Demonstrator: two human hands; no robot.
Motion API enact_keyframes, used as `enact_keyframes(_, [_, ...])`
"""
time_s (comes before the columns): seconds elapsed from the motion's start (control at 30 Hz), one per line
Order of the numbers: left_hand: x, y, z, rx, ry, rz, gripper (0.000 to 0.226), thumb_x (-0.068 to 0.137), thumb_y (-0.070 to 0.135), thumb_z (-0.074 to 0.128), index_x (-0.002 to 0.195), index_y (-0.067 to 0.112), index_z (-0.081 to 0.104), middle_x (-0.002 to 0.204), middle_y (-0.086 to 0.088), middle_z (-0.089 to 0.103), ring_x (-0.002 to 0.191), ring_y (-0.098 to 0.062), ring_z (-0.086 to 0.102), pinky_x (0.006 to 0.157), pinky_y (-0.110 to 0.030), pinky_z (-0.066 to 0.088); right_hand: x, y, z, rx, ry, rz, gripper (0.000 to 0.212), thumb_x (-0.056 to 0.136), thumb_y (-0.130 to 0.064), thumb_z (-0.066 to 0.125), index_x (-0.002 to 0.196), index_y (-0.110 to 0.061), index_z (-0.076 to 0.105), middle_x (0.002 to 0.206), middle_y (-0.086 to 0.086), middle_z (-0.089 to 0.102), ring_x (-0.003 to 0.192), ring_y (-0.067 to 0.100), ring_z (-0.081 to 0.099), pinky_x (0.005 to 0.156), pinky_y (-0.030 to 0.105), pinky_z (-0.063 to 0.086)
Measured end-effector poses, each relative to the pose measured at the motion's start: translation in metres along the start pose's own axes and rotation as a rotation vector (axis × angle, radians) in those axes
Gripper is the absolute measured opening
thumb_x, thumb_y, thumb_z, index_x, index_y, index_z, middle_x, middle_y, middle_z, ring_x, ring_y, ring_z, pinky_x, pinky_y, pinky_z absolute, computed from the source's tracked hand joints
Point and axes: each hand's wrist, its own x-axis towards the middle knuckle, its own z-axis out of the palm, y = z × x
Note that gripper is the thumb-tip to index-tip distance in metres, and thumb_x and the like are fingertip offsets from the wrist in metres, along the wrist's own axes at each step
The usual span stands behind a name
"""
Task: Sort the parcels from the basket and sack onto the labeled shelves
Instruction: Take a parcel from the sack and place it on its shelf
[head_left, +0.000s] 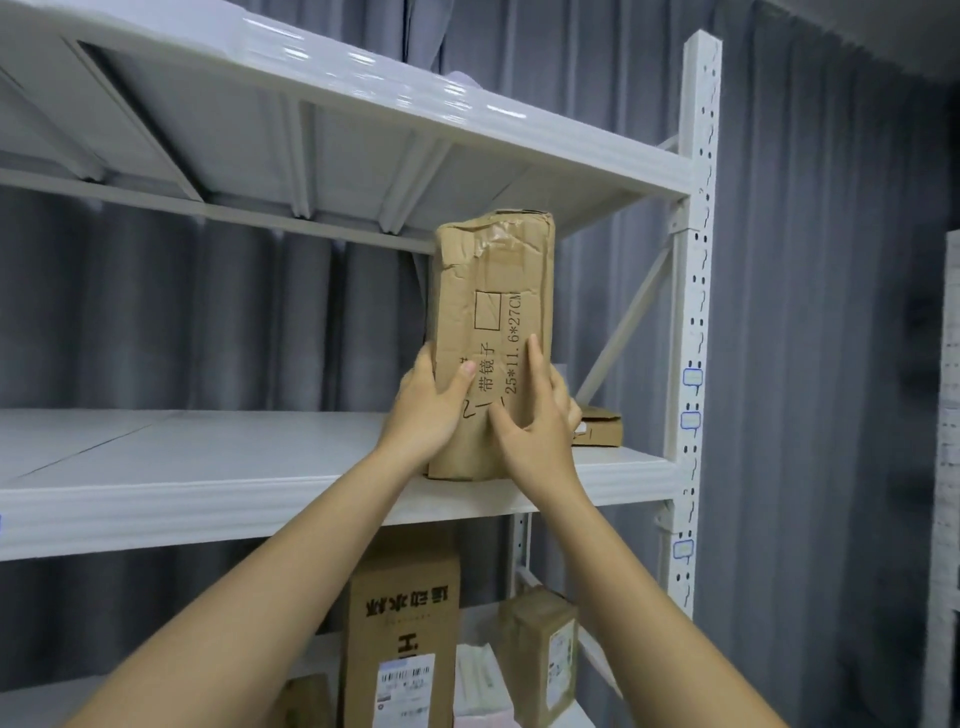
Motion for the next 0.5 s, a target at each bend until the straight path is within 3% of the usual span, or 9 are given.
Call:
enact_keyframes(0.07, [-0.003,-0.002,0.002,0.056,-0.018,0.046,0.082,0.089,0.058,0.051,0.153,0.032,0.007,0.158,0.001,0.021,0.143,-0.018,0.027,0.115,-0.042,0.027,-0.004,0.016,-0.005,-0.025,-0.044,-0.055,0.076,0.095,-0.031,0.057,0.145,-0.059,0.008,0.162,-0.010,0.008,0.145,0.007,0.004,0.114,0.033,0.012])
enact_keyframes(0.13, [-0.008,-0.004,0.005,0.105,-0.028,0.088,0.091,0.091,0.049,0.056,0.152,0.033,-0.011,0.161,0.001,0.008,0.145,-0.015,0.020,0.110,-0.037,0.027,-0.005,0.032,-0.011,-0.033,-0.102,-0.087,0.074,0.097,-0.036,0.056,0.149,-0.056,0.007,0.163,-0.014,0.005,0.142,-0.007,0.000,0.108,0.017,0.008])
enact_keyframes(0.2, [-0.010,-0.007,0.011,0.142,-0.034,0.106,0.095,0.091,0.048,0.057,0.150,0.035,-0.015,0.160,0.001,0.012,0.142,-0.016,0.027,0.100,-0.032,0.032,-0.002,0.042,-0.016,-0.047,-0.131,-0.080,0.073,0.097,-0.038,0.055,0.149,-0.056,0.007,0.163,-0.016,0.008,0.140,-0.012,0.002,0.097,0.001,0.009])
enact_keyframes(0.3, [-0.005,-0.014,0.024,0.163,-0.047,0.074,0.094,0.090,0.048,0.057,0.151,0.034,-0.013,0.157,-0.002,0.020,0.138,-0.018,0.033,0.093,-0.029,0.032,0.010,0.056,-0.016,-0.015,-0.134,-0.060,0.074,0.097,-0.031,0.056,0.152,-0.049,0.010,0.161,-0.016,0.016,0.140,-0.012,0.011,0.088,-0.011,0.012])
enact_keyframes(0.4, [0.003,-0.022,0.037,0.203,-0.041,0.008,0.091,0.092,0.049,0.055,0.151,0.032,-0.011,0.156,-0.006,0.022,0.136,-0.022,0.037,0.099,-0.035,0.036,0.023,0.069,-0.012,0.005,-0.167,-0.058,0.075,0.098,-0.025,0.056,0.154,-0.043,0.010,0.157,-0.015,0.023,0.118,-0.033,0.016,0.082,-0.014,0.015])
enact_keyframes(0.5, [0.019,-0.033,0.046,0.228,-0.047,-0.053,0.089,0.093,0.046,0.054,0.152,0.029,-0.011,0.156,-0.009,0.022,0.135,-0.026,0.037,0.104,-0.040,0.035,0.038,0.083,-0.008,0.029,-0.213,-0.047,0.078,0.096,-0.023,0.058,0.154,-0.042,0.009,0.156,-0.012,0.025,0.118,-0.024,0.024,0.086,-0.008,0.020])
